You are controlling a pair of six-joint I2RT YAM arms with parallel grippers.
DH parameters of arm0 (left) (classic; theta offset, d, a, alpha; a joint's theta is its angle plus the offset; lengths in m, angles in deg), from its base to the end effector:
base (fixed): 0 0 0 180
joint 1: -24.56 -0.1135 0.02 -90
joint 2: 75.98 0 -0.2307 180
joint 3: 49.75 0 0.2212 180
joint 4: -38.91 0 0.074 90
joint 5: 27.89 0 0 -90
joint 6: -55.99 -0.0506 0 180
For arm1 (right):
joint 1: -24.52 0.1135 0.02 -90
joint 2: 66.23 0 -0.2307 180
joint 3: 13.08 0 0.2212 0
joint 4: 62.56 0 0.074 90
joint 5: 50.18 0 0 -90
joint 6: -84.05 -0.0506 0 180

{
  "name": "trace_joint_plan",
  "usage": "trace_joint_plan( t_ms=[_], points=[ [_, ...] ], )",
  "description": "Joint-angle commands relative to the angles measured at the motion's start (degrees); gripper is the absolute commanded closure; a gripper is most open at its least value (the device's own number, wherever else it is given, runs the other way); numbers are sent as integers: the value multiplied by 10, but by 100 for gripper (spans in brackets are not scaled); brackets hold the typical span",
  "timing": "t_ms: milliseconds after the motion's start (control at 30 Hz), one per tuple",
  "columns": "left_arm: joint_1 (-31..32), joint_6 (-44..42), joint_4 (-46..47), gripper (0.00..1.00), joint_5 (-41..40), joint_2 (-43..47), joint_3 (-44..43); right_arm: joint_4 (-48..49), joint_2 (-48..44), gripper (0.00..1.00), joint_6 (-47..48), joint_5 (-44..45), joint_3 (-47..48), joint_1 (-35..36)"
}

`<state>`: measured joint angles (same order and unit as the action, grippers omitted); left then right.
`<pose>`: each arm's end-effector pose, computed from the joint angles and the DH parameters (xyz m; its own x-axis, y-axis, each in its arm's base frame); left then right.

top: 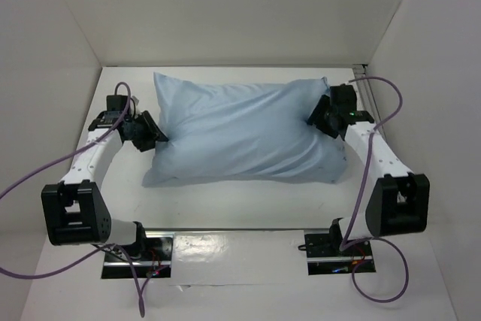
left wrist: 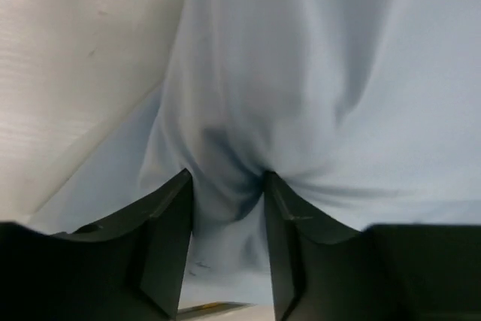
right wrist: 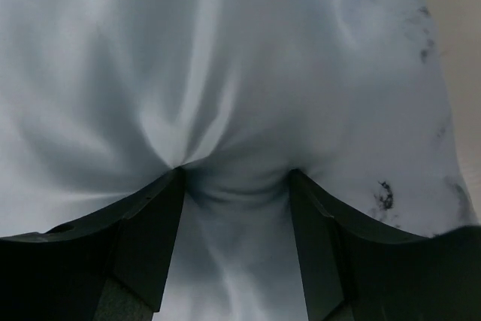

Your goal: Put the pillow into the pillowcase

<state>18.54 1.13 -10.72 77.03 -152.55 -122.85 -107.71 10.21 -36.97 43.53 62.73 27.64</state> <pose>0.2609 0.0144 0.2262 -0.6805 -0.6310 -0.3725 -0.4149 0.7508 -0.5140 0.2737 0.0116 0.2461 -0.6180 0.4813 -0.6216 0.3608 0.8761 0.3197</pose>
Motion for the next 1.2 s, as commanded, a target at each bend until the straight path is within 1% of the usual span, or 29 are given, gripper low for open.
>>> trace_joint_plan(
  t_ms=[0, 33, 67, 100, 133, 167, 200, 233, 267, 300, 333, 367, 433, 467, 500, 533, 567, 600, 633, 667, 700, 733, 767, 833, 900, 1000, 1067, 1133, 1167],
  points=[
    [7, 4, 55, 51, 41, -51, -23, 71, 72, 35, -12, -41, 17, 44],
    [7, 4, 69, 62, 48, -66, -31, 85, 128, 35, -12, -52, 32, 54],
    [7, 12, 75, 71, 48, -95, -50, 94, 157, 35, -18, -57, 51, 65],
    [7, 18, 81, 75, 48, -111, -63, 102, 186, 35, -23, -57, 104, 83],
    [7, 26, 81, 76, 42, -126, -77, 102, 213, 35, -23, -57, 131, 91],
    [1, 33, 81, 76, 42, -142, -112, 92, 260, 35, -23, -57, 164, 98],
    [1, 33, 81, 76, 51, -165, -129, 80, 277, 35, -23, -57, 227, 104],
    [1, 33, 81, 76, 42, -171, -166, 51, 293, 30, -23, -42, 255, 113],
    [-5, 28, 60, 73, 28, -171, -180, 40, 293, 27, -23, -34, 284, 113],
    [-5, 27, 54, 68, 18, -171, -188, 40, 279, 24, -23, -25, 284, 123],
    [-14, 22, 54, 62, 7, -151, -188, 32, 264, 21, -23, 4, 279, 129],
    [-28, 22, 45, 42, -12, -138, -188, 32, 220, 21, -23, 16, 266, 129],
    [-41, 17, 39, 15, -24, -103, -163, 50, 165, 21, -29, 44, 190, 120],
    [-46, 17, 39, 7, -46, -63, -148, 59, 135, 21, -29, 44, 157, 115],
    [-46, 17, 39, 1, -66, -43, -106, 65, 78, 21, -34, 44, 126, 108],
    [-51, 36, 39, 1, -87, -21, -81, 65, 53, 21, -40, 32, 65, 91],
    [-51, 46, 50, 1, -112, 19, -52, 65, 31, 21, -40, 22, 38, 83],
    [-51, 55, 60, 1, -122, 37, -23, 65, -6, 21, -47, 13, 15, 76],
    [-51, 74, 72, 1, -131, 52, 35, 53, -21, 21, -58, -8, -26, 61],
    [-51, 74, 109, 1, -121, 64, 64, 53, -32, 21, -58, -19, -43, 54],
    [-51, 79, 123, 1, -121, 79, 112, 42, -51, 19, -63, -29, -69, 54],
    [-51, 97, 137, 1, -133, 79, 131, 28, -57, 19, -68, -48, -80, 39],
    [-51, 106, 152, 1, -128, 85, 148, 23, -57, 19, -69, -62, -90, 34],
    [-45, 113, 182, 1, -131, 72, 160, 11, -70, 17, -69, -70, -117, 29],
    [-39, 119, 182, 1, -180, 55, 160, 0, -70, 16, -69, -84, -133, 15],
    [-39, 125, 189, 1, -208, 22, 146, -7, -70, 14, -69, -97, -159, 9],
    [-39, 130, 207, 1, -219, 5, 139, 11, -54, 14, -69, -116, -165, 9],
    [-39, 130, 231, 1, -226, -21, 132, 34, -36, 14, -63, -106, -172, 9],
    [-34, 130, 232, 3, -226, -30, 132, 34, -36, 14, -56, -106, -172, 9]
  ],
)
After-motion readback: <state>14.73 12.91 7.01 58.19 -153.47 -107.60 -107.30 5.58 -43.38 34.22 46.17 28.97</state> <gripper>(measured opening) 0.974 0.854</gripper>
